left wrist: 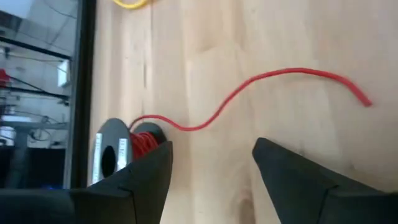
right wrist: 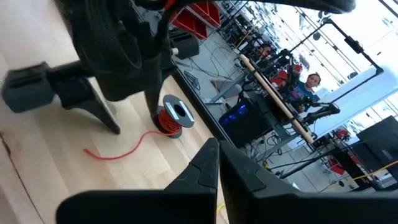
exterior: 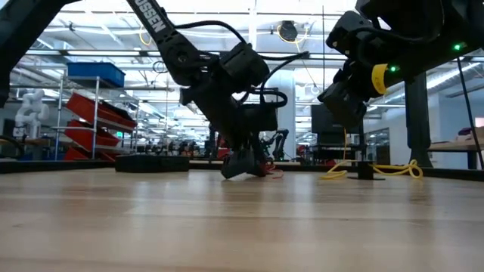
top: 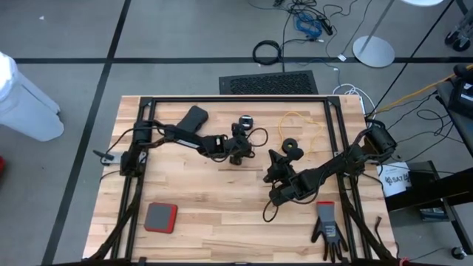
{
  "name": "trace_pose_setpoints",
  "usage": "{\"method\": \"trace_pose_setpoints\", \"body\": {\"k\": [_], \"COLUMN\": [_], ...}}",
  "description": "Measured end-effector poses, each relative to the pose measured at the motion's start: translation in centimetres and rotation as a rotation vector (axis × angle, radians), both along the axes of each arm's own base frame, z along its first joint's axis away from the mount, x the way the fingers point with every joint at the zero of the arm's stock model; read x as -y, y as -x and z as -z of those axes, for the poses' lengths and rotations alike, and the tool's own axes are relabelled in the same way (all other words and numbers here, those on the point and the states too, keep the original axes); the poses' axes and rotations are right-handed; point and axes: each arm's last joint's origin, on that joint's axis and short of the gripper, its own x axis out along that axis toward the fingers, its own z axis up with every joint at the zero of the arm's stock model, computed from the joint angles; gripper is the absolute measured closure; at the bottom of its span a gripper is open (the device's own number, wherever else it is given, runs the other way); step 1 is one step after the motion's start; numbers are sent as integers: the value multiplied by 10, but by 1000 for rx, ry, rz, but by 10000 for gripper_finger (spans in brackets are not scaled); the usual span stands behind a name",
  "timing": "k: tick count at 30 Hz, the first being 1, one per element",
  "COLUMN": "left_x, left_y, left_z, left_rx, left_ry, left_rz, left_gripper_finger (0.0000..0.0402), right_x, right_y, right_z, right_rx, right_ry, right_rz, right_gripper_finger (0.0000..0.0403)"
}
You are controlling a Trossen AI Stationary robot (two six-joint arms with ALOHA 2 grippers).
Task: Coil cords
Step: Coil the red wire onto the black spool, then return to Home Position
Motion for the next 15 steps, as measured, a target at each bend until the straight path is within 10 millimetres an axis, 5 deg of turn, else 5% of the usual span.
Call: {"method": "trace_pose_setpoints", "body": {"k": [15], "left_x": [36], "left_y": [26], "left_z": [-63], "left_rx": [-43], "left_ry": [103], "left_rz": [10], "left_gripper_finger": [157], "right_x": [10], "right_y": [23], "right_z": [-38], "right_rx": [-55], "right_ry": [-111], "right_rz": [-59], "right_gripper_finger": [403]}}
